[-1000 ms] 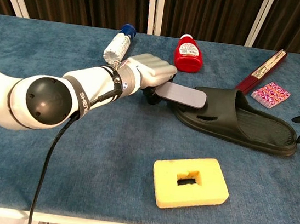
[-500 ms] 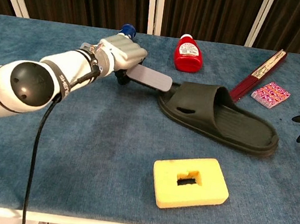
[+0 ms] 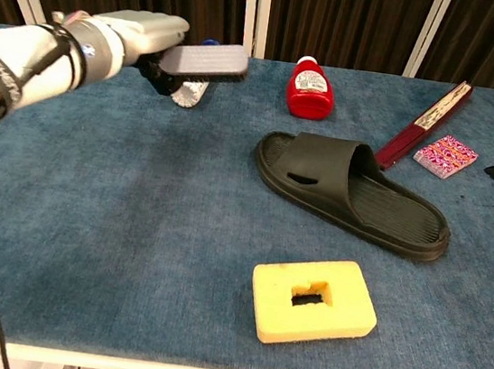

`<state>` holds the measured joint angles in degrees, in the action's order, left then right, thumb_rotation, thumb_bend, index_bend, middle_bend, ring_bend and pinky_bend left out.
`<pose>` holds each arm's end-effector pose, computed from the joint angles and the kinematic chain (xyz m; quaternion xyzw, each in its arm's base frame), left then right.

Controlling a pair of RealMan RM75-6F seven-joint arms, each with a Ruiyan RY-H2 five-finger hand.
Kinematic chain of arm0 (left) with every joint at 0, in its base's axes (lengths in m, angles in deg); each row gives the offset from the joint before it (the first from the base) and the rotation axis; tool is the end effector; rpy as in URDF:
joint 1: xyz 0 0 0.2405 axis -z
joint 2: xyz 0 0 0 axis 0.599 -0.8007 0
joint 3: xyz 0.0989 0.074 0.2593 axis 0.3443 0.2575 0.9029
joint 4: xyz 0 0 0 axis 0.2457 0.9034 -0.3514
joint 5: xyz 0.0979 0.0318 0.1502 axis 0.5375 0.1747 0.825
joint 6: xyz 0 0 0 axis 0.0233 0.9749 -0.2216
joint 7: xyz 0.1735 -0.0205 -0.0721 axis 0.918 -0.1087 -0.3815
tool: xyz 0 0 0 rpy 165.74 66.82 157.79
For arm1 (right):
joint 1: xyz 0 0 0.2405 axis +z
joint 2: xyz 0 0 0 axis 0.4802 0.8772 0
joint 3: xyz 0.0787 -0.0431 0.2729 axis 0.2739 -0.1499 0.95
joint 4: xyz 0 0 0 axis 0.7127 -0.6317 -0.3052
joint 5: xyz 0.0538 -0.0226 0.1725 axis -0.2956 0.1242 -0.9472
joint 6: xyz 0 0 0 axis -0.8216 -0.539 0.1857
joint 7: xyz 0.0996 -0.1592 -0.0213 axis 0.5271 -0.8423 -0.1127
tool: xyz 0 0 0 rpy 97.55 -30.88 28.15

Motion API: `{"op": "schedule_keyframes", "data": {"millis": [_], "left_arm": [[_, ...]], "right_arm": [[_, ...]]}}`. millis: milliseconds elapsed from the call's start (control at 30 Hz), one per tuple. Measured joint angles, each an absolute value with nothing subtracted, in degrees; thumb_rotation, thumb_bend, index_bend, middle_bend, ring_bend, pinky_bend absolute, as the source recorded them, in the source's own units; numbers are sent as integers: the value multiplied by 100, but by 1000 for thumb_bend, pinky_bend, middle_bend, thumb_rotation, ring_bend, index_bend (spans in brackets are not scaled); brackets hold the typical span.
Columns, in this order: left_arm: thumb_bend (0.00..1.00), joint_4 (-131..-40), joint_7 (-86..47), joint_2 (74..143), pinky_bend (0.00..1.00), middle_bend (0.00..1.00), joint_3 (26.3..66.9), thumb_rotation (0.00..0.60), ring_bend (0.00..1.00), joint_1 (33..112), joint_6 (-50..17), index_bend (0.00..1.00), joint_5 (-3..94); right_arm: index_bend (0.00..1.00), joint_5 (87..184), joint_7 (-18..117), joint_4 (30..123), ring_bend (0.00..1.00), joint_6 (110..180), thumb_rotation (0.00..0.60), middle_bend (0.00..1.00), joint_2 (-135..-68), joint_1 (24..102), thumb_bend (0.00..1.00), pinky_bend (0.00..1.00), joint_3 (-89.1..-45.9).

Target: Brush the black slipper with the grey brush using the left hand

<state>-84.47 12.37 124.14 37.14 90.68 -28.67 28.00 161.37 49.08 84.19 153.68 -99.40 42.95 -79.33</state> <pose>-0.1241 0.4637 -0.0359 -0.7116 -0.3962 -0.3366 0.4727 -0.3021 -0.2560 0.0517 0.6796 -0.4387 0.3832 0.4460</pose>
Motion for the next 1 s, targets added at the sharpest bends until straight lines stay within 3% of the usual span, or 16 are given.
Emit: {"op": "schedule_keyframes", "data": {"millis": [333,1000], "left_arm": [[685,-9042,401,11813,1000,1000,4357,600,1000,8040,-2513,1000,3145],[675,-8182,-310,12116,1000,1000,5005,600,1000,7317,-2654,1000,3934]], "right_arm": [[0,16889,5647,7554,0,16764,600,0,-10501,4195,477,0,-7693],[0,16901,5407,7850,0,16917,600,0,-10416,4237,472,0,-7555]]}}
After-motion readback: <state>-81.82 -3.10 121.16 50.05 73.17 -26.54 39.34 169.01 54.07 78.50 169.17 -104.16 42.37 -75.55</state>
